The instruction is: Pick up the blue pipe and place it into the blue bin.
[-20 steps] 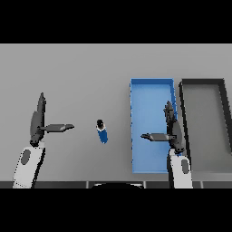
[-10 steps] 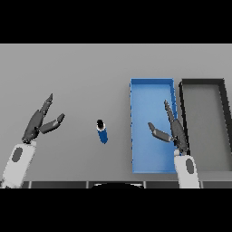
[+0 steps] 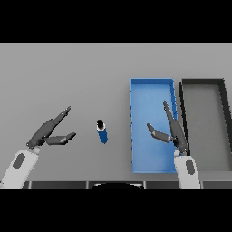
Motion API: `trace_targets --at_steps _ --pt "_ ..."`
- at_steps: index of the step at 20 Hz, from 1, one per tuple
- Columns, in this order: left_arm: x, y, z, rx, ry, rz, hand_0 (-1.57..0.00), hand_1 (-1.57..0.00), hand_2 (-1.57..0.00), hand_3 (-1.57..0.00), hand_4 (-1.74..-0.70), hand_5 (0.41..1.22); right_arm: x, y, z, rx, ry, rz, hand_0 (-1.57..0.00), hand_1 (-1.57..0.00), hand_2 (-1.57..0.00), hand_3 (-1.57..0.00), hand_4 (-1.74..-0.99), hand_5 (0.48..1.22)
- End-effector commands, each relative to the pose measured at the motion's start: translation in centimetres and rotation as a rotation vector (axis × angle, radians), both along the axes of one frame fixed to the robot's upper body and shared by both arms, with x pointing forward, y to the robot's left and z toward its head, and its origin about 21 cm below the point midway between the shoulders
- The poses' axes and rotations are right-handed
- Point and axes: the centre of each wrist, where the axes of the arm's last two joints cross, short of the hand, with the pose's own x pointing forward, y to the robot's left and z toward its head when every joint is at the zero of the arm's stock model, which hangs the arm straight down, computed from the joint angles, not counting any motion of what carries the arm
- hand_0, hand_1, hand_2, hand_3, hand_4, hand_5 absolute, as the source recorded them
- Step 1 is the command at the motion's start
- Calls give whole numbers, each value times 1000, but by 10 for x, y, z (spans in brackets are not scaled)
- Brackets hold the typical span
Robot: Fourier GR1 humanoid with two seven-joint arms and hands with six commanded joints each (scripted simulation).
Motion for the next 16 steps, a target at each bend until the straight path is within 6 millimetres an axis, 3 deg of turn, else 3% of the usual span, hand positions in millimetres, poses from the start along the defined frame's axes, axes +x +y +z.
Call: trace_targets --at_steps 1,8,12,16 --pt "-1 -5 2 26 27 -9 1 1 1 1 -1005 530 -2 0 0 4 -6 2 1 1 1 1 -1214 581" --pt "-20 -52 -14 90 106 -172 1 1 1 1 -1097 466 -5 1 -1 -4 4 3 1 1 1 1 -1213 571" --pt "-17 -77 -23 47 86 -206 1 1 1 1 -1149 484 -7 0 -3 11 1 1 1 1 1 1 -1210 564" --pt "-3 -97 -40 30 96 -179 1 1 1 1 -1131 488 -6 -2 -2 20 14 -3 1 1 1 1 -1206 554"
